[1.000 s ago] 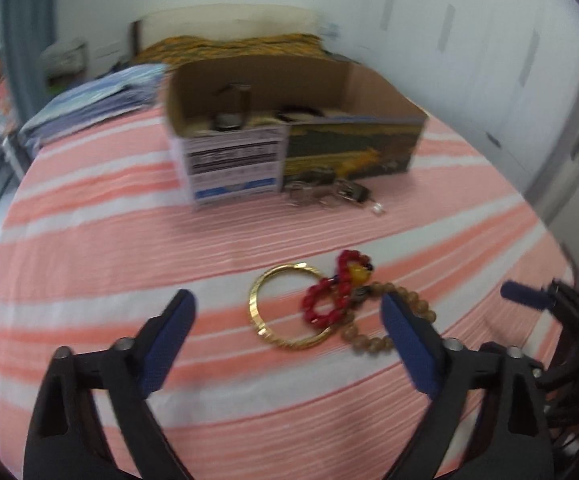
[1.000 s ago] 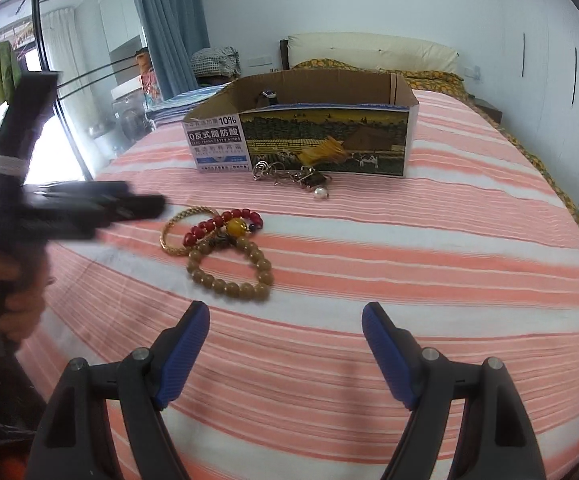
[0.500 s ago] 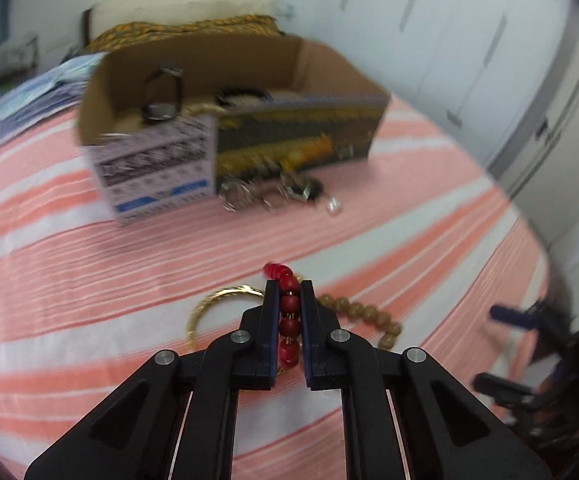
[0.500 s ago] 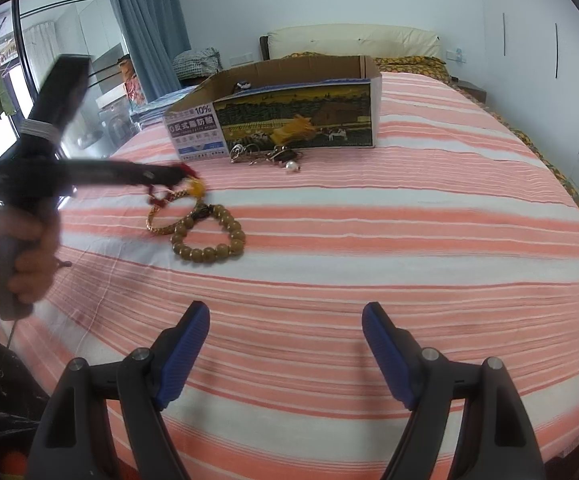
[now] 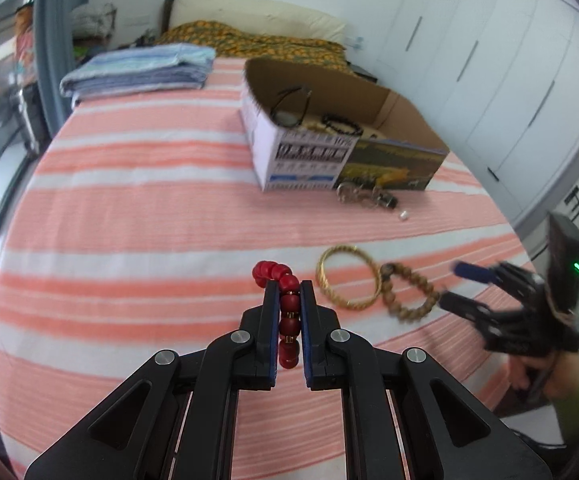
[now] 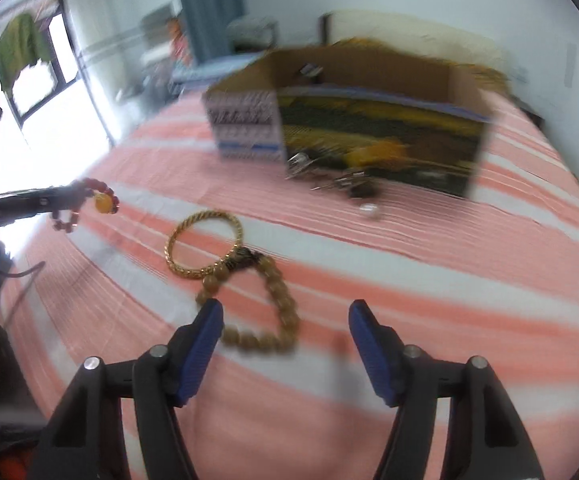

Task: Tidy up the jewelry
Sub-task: 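Grasp red bead bracelet with left tool while right tool grasps brown wooden bead bracelet, then carry the red and wooden bead bracelets toward the box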

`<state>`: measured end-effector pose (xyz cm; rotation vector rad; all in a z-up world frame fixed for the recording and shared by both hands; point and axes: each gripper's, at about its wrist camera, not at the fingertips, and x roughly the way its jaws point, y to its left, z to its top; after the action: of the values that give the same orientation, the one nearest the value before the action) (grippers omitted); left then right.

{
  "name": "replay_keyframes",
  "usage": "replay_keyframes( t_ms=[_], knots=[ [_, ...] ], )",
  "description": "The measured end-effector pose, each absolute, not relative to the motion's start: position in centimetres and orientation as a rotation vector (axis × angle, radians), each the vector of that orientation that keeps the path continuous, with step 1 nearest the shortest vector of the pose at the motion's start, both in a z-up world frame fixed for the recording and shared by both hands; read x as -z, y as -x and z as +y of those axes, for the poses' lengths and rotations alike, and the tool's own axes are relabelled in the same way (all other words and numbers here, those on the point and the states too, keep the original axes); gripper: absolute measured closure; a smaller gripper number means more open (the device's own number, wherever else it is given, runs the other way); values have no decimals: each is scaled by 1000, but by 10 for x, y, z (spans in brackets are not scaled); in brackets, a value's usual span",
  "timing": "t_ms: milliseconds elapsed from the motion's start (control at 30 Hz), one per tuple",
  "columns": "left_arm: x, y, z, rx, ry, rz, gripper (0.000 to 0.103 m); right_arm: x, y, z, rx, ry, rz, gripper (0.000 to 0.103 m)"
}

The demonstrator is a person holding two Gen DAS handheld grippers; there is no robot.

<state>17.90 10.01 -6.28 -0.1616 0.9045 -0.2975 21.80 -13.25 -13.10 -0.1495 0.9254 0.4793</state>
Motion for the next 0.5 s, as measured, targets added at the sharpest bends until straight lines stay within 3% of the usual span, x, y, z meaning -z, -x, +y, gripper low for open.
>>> replay_keyframes(
  t_ms=[100,500],
  knots=[
    [71,-174,100,284,187,908,96,131,-222,-123,-456,248,897,90],
    [46,-157,97,301,241,829,96,42,-162,-186,-440,80,785,91]
  ],
)
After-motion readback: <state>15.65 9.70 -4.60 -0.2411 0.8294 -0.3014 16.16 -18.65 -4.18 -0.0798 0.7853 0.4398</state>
